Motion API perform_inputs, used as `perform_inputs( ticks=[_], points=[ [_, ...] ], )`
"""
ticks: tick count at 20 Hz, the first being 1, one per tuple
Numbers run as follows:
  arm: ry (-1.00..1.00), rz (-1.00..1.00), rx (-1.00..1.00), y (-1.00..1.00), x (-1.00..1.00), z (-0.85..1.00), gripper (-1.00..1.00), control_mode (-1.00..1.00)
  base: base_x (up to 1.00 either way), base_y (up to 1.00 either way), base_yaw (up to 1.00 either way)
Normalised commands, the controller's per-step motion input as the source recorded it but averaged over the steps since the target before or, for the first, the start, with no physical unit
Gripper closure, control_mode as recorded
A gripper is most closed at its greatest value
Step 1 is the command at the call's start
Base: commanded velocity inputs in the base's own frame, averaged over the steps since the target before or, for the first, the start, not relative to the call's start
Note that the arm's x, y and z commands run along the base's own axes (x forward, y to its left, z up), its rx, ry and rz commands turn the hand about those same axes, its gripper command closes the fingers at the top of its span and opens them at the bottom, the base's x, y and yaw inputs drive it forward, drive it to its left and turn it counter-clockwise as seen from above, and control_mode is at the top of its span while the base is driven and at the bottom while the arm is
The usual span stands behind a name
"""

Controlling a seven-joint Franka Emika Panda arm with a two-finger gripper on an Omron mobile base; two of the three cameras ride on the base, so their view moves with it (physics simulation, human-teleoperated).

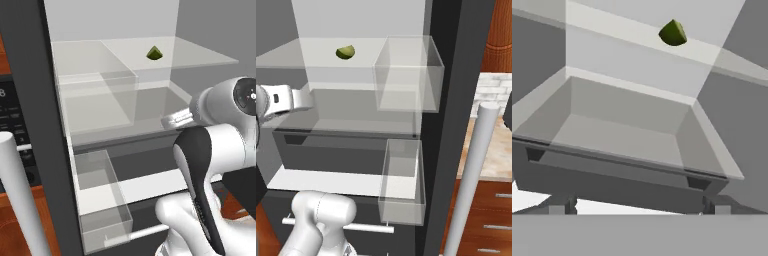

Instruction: There is a bowl on the dining counter. Grab a lemon wedge from the fridge and place it in the bowl. Then get the liquor bottle and glass cup from the cabinet and place them next to the bowl.

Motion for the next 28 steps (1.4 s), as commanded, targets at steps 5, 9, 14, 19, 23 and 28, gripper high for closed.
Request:
perform_inputs(
  ticks=[5, 9, 14, 19, 23, 28],
  points=[
    [-0.19, -0.04, -0.01, 0.16, 0.26, 0.47, -1.00, -1.00, 0.00, 0.00, 0.00],
    [-0.11, 0.00, 0.00, 0.00, 0.31, 0.56, -1.00, -1.00, 0.00, 0.00, 0.00],
    [-0.03, 0.00, 0.00, -0.01, 0.26, 0.25, -1.00, -1.00, 0.00, 0.00, 0.00],
    [0.00, 0.00, 0.00, -0.02, 0.44, 0.01, -1.00, -1.00, 0.00, 0.00, 0.00],
    [0.00, 0.00, 0.00, 0.00, 0.27, 0.00, -1.00, -1.00, 0.00, 0.00, 0.00],
    [-0.06, 0.02, 0.00, -0.05, 0.03, 0.00, -1.00, -1.00, 0.00, 0.00, 0.00]
  ],
)
